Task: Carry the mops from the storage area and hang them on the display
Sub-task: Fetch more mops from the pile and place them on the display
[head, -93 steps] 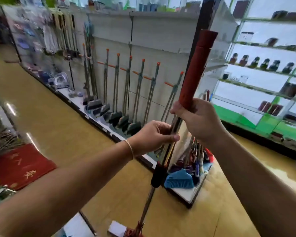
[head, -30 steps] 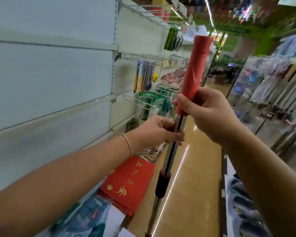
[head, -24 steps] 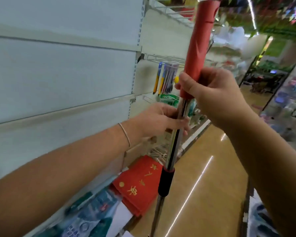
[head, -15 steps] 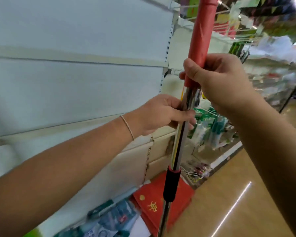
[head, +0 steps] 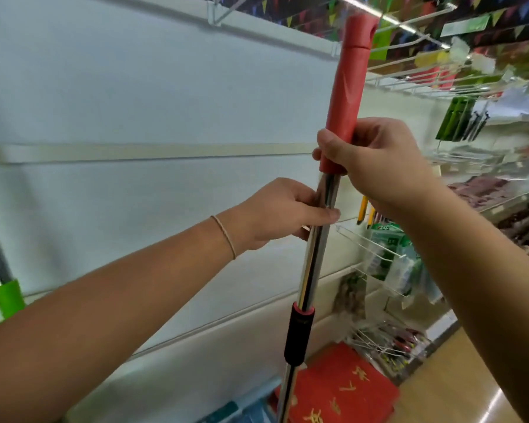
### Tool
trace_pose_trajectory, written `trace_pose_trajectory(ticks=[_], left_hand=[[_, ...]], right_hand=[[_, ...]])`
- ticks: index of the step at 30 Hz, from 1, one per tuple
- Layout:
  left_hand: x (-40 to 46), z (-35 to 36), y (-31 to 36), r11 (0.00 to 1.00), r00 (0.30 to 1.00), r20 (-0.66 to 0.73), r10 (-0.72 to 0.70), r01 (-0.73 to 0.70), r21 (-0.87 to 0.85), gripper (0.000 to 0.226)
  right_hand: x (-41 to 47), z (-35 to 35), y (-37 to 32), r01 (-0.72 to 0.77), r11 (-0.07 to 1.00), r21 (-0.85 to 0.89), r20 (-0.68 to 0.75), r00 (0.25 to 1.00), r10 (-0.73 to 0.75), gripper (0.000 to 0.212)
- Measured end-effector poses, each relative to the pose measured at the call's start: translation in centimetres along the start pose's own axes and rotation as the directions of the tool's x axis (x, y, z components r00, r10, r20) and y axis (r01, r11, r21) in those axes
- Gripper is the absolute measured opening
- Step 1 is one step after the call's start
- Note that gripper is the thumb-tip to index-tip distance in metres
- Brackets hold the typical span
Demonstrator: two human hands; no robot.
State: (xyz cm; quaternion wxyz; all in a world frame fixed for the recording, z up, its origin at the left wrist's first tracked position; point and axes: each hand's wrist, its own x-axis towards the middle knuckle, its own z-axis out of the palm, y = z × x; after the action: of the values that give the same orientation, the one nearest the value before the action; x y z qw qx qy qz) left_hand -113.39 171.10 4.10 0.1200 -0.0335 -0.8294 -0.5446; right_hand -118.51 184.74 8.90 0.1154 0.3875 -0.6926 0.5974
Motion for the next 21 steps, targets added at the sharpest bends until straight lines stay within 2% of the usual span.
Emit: trace_pose_trajectory(ticks=[7, 13, 16, 21], left_hand=[[2.1, -2.8, -0.4, 1.0, 0.981, -0.191, 0.021, -0.022, -0.002, 0.019], [4.4, -3.4, 0.1, 1.0, 0.949, -0.314, 0.012, -0.002, 0.031, 0.019], [5.5, -3.4, 0.0, 0.998, 0.94, -0.34, -0.01, 0.033, 0.062, 0.019], [6.4, -2.9, -0.3, 0.998, 0.915, -0.402, -0.043, 0.06, 0.03, 0.024]], right_hand=[[3.8, 2.4, 1.0, 0.04, 0.999, 0.029, 0.037, 0.998, -0.041, 0.019], [7.8, 1.6, 2.0, 0.082, 0.997, -0.006, 0.193, 0.978, -0.08, 0.027], [9.5, 1.2, 3.0, 0.076, 0.997, 0.018, 0.256, 0.963, -0.078, 0.026], [11.5, 1.6, 4.5, 0.097, 0.99, 0.1, 0.254, 0.96, -0.119, 0.018]])
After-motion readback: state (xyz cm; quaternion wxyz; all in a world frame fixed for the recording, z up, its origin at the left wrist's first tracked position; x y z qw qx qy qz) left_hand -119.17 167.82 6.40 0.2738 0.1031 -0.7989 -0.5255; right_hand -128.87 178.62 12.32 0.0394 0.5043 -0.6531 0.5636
